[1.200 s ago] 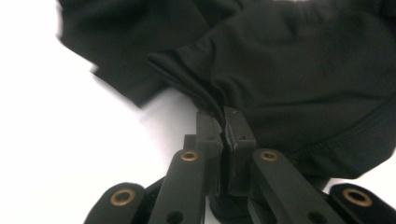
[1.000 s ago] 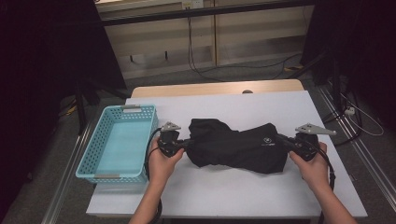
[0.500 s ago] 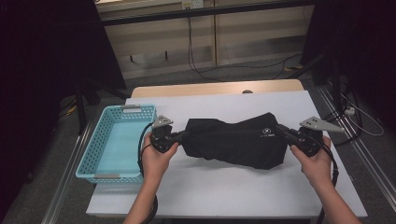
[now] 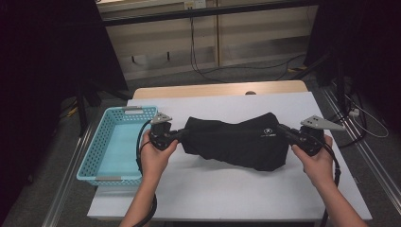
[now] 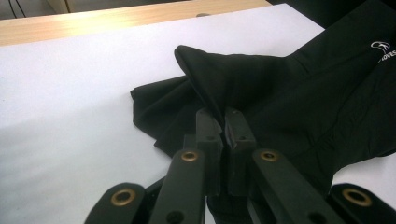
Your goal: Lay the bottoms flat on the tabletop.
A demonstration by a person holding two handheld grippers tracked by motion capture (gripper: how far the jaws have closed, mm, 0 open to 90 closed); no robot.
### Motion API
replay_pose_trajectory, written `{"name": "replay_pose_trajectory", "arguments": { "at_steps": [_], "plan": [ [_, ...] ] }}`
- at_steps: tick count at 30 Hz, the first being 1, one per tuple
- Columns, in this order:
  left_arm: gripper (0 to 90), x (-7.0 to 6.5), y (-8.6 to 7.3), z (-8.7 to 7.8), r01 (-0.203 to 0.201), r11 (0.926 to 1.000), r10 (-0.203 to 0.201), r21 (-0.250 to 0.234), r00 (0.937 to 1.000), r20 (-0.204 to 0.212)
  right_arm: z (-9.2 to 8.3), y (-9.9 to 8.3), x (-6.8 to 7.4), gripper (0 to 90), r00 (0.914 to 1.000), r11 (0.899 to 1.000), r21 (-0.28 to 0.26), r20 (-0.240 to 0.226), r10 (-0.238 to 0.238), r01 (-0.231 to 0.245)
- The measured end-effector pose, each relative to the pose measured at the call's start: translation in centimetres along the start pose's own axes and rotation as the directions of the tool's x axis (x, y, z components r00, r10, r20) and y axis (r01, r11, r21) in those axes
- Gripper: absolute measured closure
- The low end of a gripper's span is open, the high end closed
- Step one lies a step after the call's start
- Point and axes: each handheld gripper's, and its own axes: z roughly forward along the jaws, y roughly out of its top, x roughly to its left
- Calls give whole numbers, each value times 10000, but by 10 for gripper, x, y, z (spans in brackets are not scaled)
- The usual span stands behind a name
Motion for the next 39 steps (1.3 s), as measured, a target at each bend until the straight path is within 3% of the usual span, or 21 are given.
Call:
{"name": "replay_pose_trajectory", "arguments": {
  "at_steps": [14,28,34,39],
  "plan": [
    [869,6,11,5,70,9996,-67,274,9999,-119,9,3,-3,861,10000,10000,-7,57,48,-48],
    [869,9,12,13,168,9991,-161,393,9997,-163,17,1,-8,860,9999,10000,-9,162,-8,8],
    [869,15,25,18,95,9989,-86,462,9998,-193,20,6,-7,860,9995,10000,17,297,-90,89],
    [870,30,45,30,201,9983,-197,539,9998,-72,33,19,-10,861,9988,9999,166,479,-54,46]
  ]
}}
